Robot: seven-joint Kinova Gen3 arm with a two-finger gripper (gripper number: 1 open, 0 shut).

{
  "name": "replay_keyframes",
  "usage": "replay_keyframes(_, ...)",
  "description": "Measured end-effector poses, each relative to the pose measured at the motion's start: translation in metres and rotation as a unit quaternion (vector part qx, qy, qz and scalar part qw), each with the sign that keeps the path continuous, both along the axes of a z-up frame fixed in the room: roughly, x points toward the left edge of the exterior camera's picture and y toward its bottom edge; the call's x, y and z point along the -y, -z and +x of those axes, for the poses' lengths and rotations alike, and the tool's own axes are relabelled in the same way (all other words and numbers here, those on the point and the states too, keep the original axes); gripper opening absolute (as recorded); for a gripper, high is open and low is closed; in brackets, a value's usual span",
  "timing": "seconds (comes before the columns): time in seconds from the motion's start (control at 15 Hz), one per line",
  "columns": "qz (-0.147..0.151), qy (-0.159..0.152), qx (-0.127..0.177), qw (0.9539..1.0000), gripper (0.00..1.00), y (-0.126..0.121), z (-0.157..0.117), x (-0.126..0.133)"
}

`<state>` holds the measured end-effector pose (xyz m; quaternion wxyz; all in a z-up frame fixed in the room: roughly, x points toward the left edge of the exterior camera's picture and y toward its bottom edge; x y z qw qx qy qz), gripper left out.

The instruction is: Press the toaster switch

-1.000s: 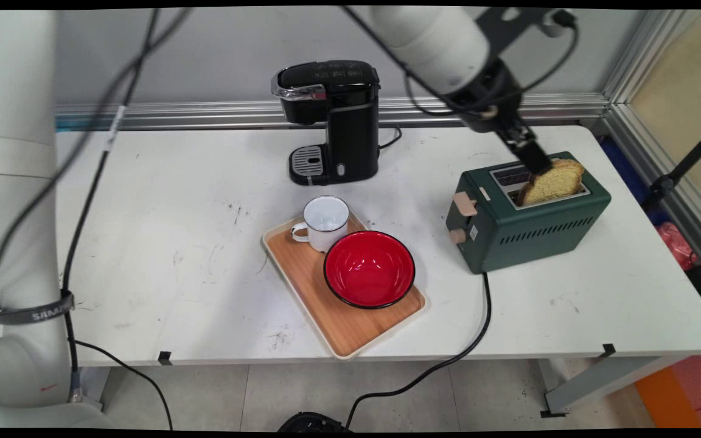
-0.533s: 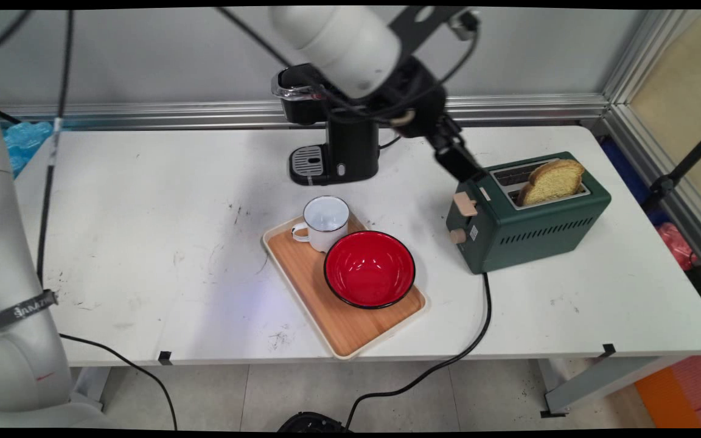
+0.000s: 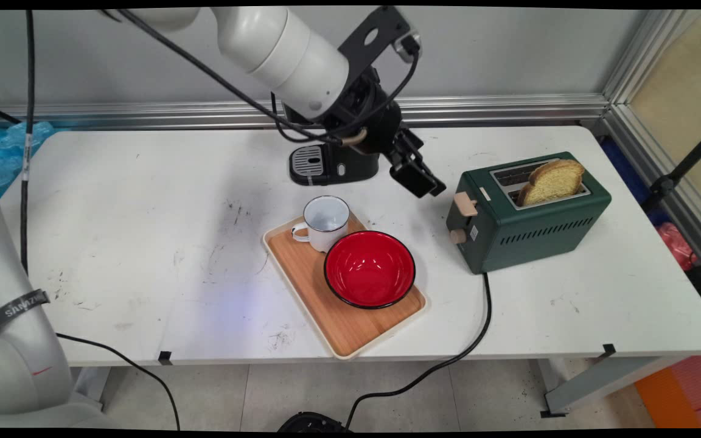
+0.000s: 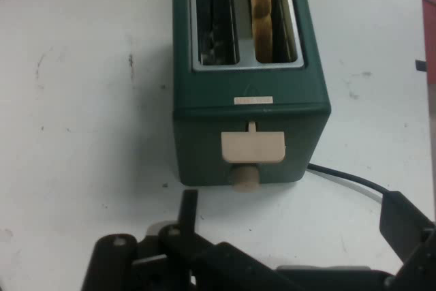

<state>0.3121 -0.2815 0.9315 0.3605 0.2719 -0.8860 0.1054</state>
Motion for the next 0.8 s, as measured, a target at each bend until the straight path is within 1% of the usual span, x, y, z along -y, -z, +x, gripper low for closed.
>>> replay_keyframes(0.27,-0.002,0.001,-0.004,1.0000,1.00,0.018,-0.009,0.005)
replay_keyframes(0.67,-0.011,-0.001,-0.006,0.9999,1.00,0.033,-0.028,0.017)
replay_keyframes(0.73,-0.013,-0.003,-0.005,0.9999,0.00,0.035,-0.031,0.019)
replay_keyframes(0.8,-0.015,-0.005,-0.004,0.9999,0.00,0.037,-0.034,0.021)
